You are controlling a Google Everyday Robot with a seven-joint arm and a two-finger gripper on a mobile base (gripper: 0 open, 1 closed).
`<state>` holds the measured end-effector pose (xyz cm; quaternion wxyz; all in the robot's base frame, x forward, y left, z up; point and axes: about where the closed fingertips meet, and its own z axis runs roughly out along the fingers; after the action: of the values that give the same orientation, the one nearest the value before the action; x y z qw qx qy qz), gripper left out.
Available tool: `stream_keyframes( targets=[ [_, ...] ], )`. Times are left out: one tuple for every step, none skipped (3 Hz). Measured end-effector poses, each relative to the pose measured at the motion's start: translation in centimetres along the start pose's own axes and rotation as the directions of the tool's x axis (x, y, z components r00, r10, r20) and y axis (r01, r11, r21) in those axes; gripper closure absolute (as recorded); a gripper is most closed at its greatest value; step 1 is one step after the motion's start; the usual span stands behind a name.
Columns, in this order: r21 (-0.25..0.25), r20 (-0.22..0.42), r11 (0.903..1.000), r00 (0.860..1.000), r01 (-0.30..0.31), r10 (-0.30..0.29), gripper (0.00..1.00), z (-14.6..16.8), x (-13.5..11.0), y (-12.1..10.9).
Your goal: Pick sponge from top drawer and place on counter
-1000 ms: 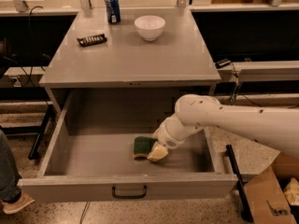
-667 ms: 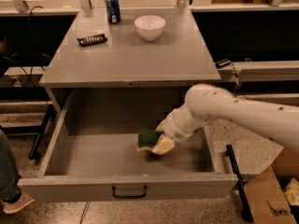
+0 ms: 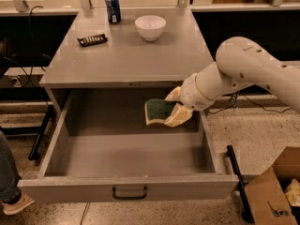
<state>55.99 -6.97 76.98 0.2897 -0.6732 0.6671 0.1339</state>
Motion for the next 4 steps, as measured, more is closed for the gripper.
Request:
stream_keyframes(
  targets=[
    [0.000,0.000,1.0000,1.000,0.000,0.000,1.00,0.0,0.0,0.0],
    [0.052,0.044,0.9984,0.999,0.021,-0.023,1.00,-1.8,-1.2,-1.8],
    [0.066,0.041,0.9959,0.997,0.061,-0.064,1.00,-3.7,-3.1,-5.4],
    [0.107,0.035,0.9922,0.997,0.063,-0.067,1.00,-4.9,-4.3,-10.6]
  ],
)
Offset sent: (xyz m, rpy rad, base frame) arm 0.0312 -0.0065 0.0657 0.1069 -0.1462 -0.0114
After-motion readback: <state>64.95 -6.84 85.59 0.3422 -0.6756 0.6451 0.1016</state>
